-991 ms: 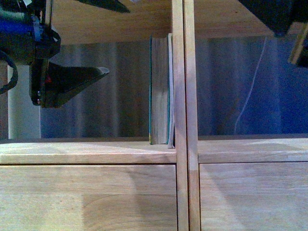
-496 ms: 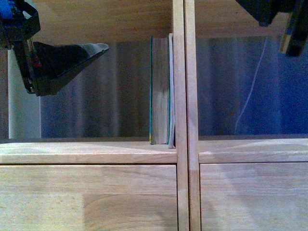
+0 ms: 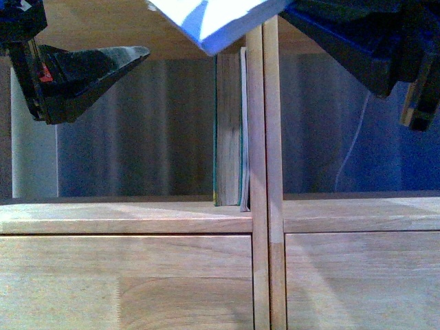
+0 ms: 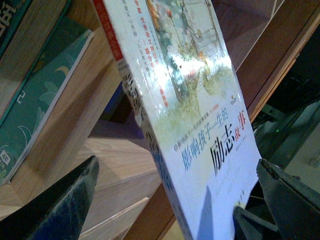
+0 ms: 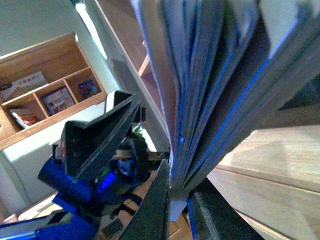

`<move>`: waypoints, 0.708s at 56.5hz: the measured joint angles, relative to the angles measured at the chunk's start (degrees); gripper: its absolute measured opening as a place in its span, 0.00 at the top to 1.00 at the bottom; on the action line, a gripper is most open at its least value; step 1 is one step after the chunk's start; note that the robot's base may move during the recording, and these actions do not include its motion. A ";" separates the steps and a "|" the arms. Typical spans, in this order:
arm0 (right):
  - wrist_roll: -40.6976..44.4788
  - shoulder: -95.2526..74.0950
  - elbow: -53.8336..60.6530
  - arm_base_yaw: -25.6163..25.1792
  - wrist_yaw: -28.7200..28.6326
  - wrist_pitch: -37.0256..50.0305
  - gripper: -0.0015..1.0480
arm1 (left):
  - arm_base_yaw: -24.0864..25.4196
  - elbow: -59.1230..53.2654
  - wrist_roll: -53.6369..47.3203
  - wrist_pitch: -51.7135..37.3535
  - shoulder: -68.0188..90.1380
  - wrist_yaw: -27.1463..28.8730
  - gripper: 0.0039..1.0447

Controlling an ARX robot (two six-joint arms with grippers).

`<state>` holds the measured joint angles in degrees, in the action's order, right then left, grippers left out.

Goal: Organize books on shelf

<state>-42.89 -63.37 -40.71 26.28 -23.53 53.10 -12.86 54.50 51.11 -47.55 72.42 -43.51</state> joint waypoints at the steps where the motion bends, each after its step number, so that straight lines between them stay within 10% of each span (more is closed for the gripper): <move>1: 0.24 0.02 0.15 0.74 0.00 -0.26 0.93 | -0.11 0.00 0.00 0.02 0.00 0.02 0.07; 9: 2.58 0.11 0.61 6.86 0.72 -2.05 0.93 | -1.64 0.00 -0.02 0.28 0.00 0.46 0.08; 33: 3.82 0.85 0.59 10.19 2.38 -4.04 0.93 | -0.94 -1.31 10.23 -13.66 -1.14 -1.53 0.73; 40: 3.26 0.81 0.66 10.08 1.86 -4.66 0.78 | -0.22 -1.36 11.02 -13.70 -1.29 -2.01 0.83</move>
<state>-39.64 -62.57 -40.05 36.36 -21.67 48.45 -13.08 53.15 62.13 -61.25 71.13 -45.52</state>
